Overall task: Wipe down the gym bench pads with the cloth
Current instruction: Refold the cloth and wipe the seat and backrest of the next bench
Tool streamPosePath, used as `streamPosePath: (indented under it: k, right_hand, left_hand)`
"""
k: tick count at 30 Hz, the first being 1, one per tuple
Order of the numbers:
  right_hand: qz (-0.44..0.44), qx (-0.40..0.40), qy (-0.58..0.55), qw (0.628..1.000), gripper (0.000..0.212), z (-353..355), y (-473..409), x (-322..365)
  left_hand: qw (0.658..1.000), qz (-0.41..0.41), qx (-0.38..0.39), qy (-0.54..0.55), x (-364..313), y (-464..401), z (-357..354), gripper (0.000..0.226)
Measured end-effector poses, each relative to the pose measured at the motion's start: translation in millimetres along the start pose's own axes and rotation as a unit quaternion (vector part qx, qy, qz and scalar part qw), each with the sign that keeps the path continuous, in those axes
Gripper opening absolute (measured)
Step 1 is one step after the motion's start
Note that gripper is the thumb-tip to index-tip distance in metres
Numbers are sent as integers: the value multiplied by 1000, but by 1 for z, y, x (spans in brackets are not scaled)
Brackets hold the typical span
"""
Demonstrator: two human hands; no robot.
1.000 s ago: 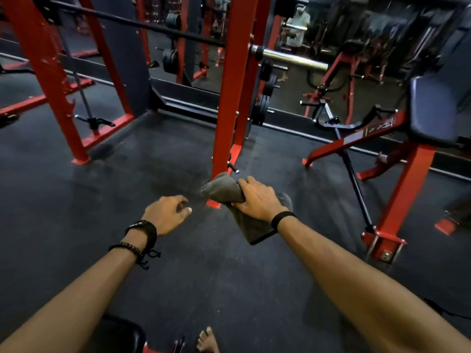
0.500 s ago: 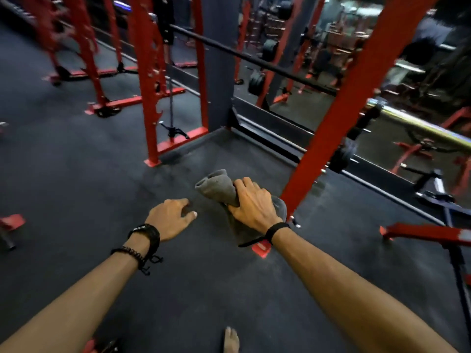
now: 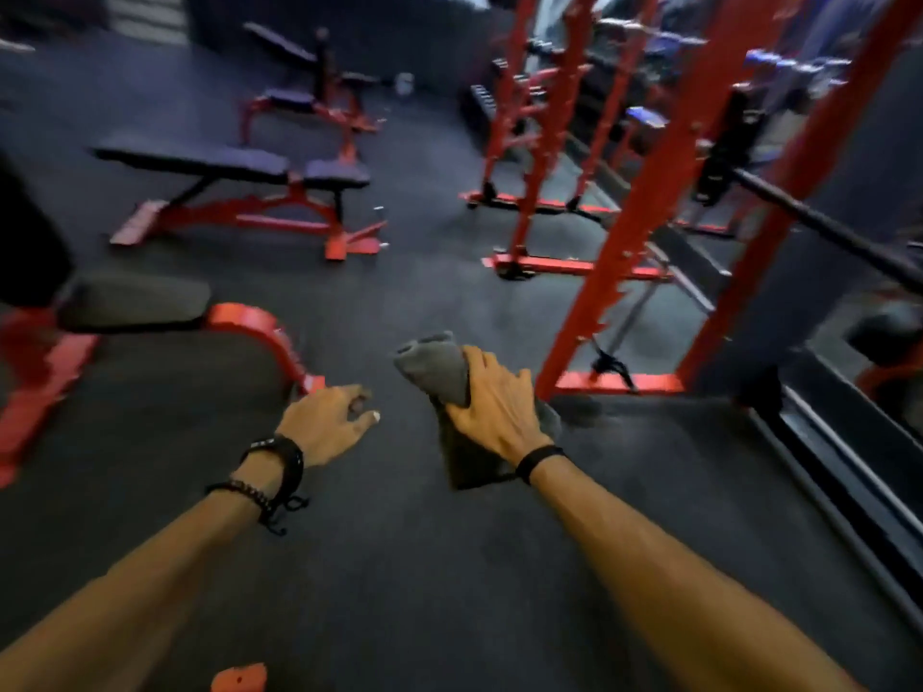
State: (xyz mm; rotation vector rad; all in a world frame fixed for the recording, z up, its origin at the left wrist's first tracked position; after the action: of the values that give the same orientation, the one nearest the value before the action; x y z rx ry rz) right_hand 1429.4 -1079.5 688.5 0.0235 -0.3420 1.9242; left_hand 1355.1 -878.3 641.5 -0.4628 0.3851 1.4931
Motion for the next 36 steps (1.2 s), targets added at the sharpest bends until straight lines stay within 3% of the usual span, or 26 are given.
streamPosePath:
  k: [4,7,10,13,17,21,24,27,29,33,36]
  right_hand:
    - [101,29,-78,991,69,-47,-88,73]
    - [170,40,-136,975,68,-83,-147,129]
    - [213,43,-155,964,67,-114,-202,177]
    - [239,70,-161,955,66,-139,-259,224]
    - [238,70,-242,938,64,-141,-351,293]
    - [187,137,-300,925,69,-161,-427,339]
    - [169,194,-311,915,93,-193,-481,364]
    - [268,188,-288,900,122,-216,-540,405]
    - [390,160,-196,885,126,-226,-570,441]
    - [545,191,-64,814,108,-244,-597,509]
    - [575,212,-104,783,68,-250,-622,563]
  left_hand:
    - [993,118,-25,-3,80,-8,31,38]
    - [980,177,-68,62,141,-31,52,42]
    - [952,178,-159,192,191,-71,70,50]
    - [917,161,-195,309,225,-113,87,43]
    - [890,163,-234,356,279,-177,131,35]
    - [890,234,-296,256,336,-220,179,26]
    - [907,249,-314,131,377,-242,219,16]
    - [921,285,-265,-16,417,-266,264,22]
    - [921,305,-216,-108,437,-283,291,25]
    - [914,346,-138,-162,467,-301,343,27]
    - [899,365,-184,-157,490,-289,386,18]
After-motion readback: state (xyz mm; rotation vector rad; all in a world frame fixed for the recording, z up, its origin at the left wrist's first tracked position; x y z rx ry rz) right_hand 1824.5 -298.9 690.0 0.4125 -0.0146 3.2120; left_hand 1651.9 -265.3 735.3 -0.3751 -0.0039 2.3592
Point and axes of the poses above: each hand's wrist, its own y-axis away from the middle knuckle, its own z-axis out of the back of the hand, x = y × z, the point moved 5 cm from there along -y, towards the middle knuckle, and after that the axes turned 13 degrees about -z, right-handed, at the moved point
